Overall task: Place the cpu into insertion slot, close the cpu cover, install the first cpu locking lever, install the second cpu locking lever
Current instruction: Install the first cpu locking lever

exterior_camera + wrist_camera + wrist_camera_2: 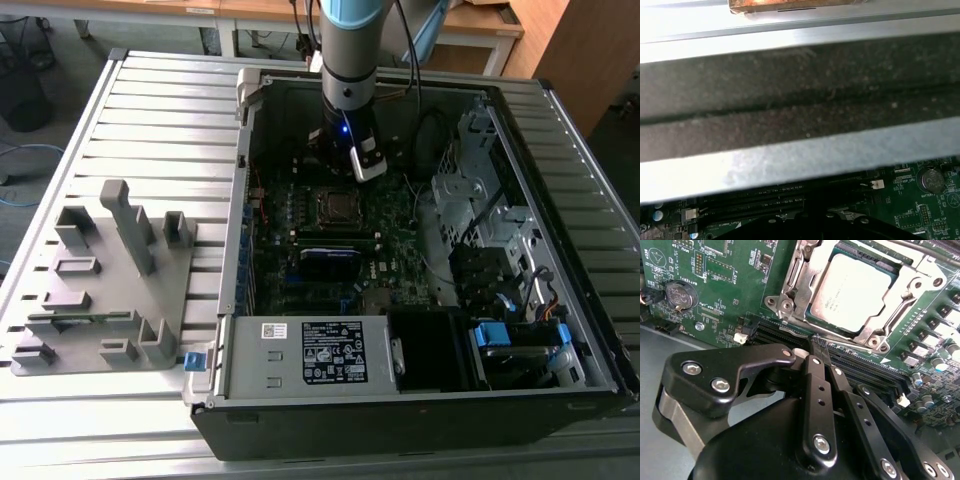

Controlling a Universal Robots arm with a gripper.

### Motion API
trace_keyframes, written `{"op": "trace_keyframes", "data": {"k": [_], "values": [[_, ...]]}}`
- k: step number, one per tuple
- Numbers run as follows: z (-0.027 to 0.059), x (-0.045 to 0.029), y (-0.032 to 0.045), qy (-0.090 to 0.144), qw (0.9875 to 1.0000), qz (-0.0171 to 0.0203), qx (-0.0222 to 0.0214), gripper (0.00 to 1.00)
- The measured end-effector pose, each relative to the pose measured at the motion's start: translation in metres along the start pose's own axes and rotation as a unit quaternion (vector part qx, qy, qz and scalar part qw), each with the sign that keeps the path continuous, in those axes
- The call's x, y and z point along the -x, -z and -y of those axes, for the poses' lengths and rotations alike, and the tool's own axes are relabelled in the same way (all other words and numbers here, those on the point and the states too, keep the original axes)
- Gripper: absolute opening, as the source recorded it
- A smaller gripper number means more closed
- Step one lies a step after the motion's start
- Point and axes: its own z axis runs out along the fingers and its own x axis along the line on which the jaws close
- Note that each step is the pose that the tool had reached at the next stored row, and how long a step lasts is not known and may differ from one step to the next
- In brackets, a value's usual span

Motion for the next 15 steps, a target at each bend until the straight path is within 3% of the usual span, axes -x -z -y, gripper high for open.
{"op": "trace_keyframes", "data": {"k": [15], "values": [[-0.0003, 0.0000, 0.0009, -0.009, 1.0000, 0.0019, -0.0007, 0.11]]}}
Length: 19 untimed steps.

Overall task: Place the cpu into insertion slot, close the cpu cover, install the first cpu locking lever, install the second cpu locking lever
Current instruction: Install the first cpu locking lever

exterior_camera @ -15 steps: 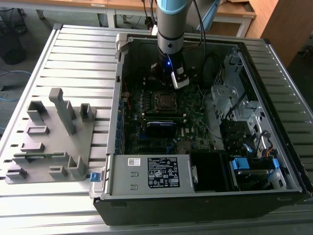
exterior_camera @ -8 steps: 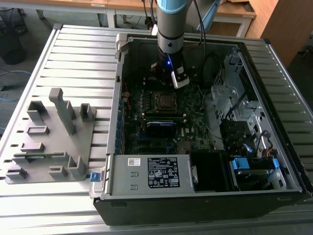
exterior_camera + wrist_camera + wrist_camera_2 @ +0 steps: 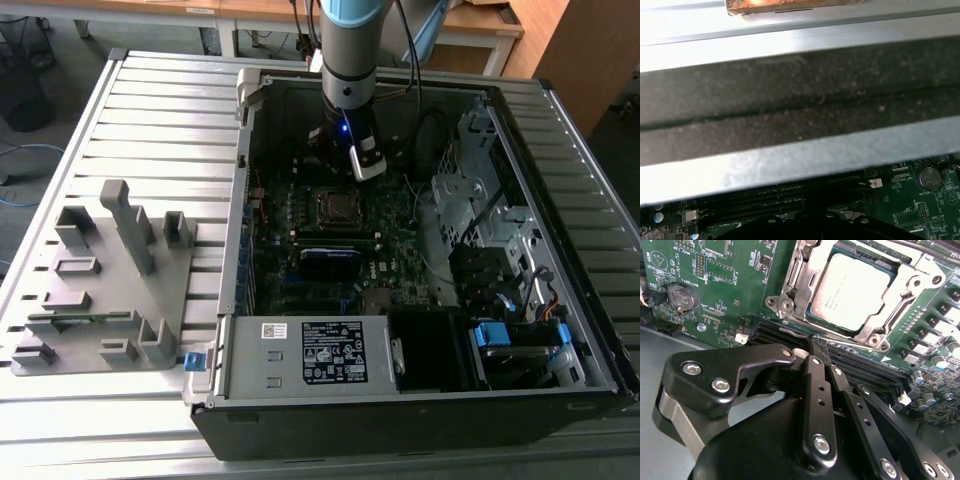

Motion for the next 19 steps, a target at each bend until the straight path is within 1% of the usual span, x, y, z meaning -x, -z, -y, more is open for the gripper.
{"op": "trace_keyframes", "data": {"k": [4, 10, 19], "values": [[0.0000, 0.0000, 0.0000, -0.007, 1.0000, 0.0014, -0.0004, 0.11], [0.0006, 0.0001, 0.0000, -0.007, 1.0000, 0.0015, -0.0005, 0.11], [0.0021, 0.0003, -0.0012, -0.006, 1.0000, 0.0019, -0.0035, 0.11]]}}
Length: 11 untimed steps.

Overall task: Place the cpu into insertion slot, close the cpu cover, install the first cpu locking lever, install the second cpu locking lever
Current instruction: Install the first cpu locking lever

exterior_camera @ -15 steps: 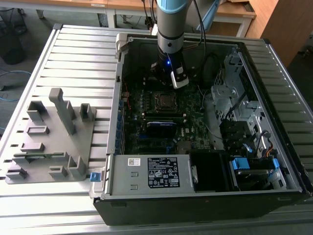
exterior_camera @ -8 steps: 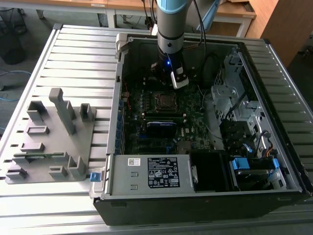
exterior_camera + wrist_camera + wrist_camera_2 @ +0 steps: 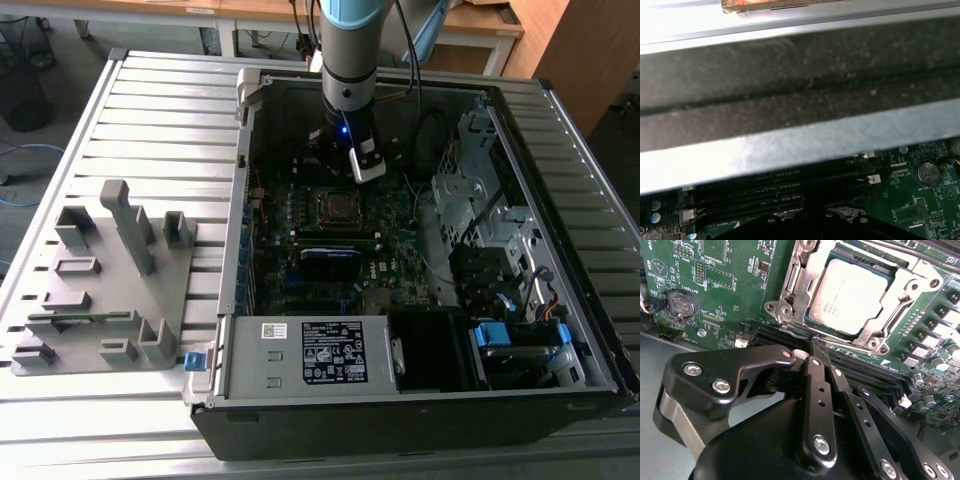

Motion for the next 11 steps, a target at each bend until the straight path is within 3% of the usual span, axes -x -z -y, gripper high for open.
{"op": "trace_keyframes", "data": {"k": [11], "values": [[0.0004, -0.0001, -0.0015, 0.001, 1.0000, 0.0010, -0.0053, 0.11]]}}
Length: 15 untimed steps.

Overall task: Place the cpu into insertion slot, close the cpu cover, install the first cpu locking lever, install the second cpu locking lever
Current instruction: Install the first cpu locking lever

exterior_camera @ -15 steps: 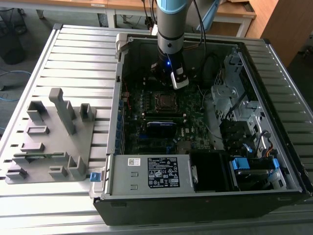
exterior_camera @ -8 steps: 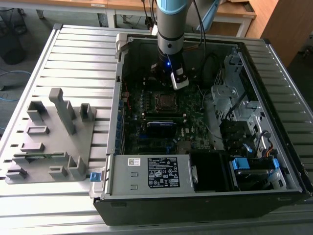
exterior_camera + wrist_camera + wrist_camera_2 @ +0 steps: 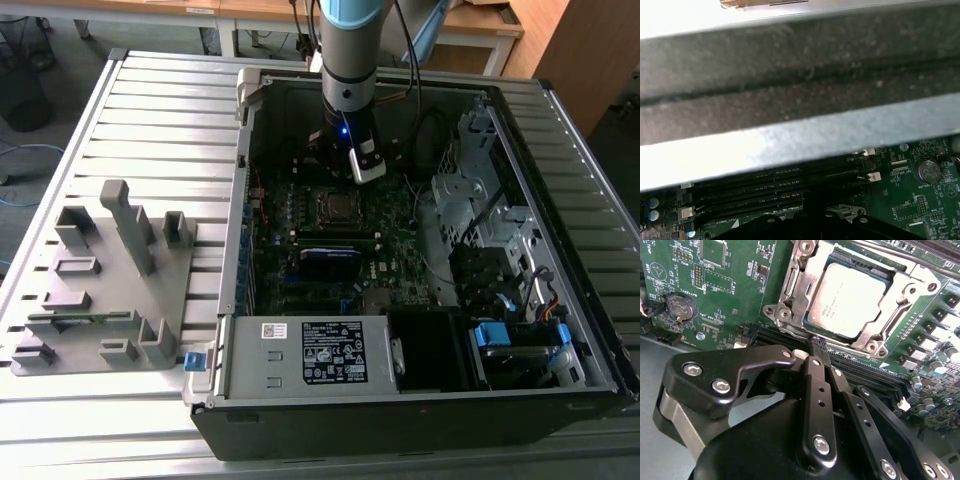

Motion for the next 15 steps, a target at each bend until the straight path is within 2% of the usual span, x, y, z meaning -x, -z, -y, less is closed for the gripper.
{"op": "trace_keyframes", "data": {"k": [6, 7, 15], "values": [[0.0000, 0.0007, -0.0006, 0.000, 1.0000, -0.0002, -0.0003, 0.11], [-0.0003, 0.0015, -0.0014, 0.000, 1.0000, 0.0002, 0.0006, 0.11], [-0.0012, 0.0075, -0.0017, 0.000, 1.0000, 0.0000, 0.0001, 0.11]]}}
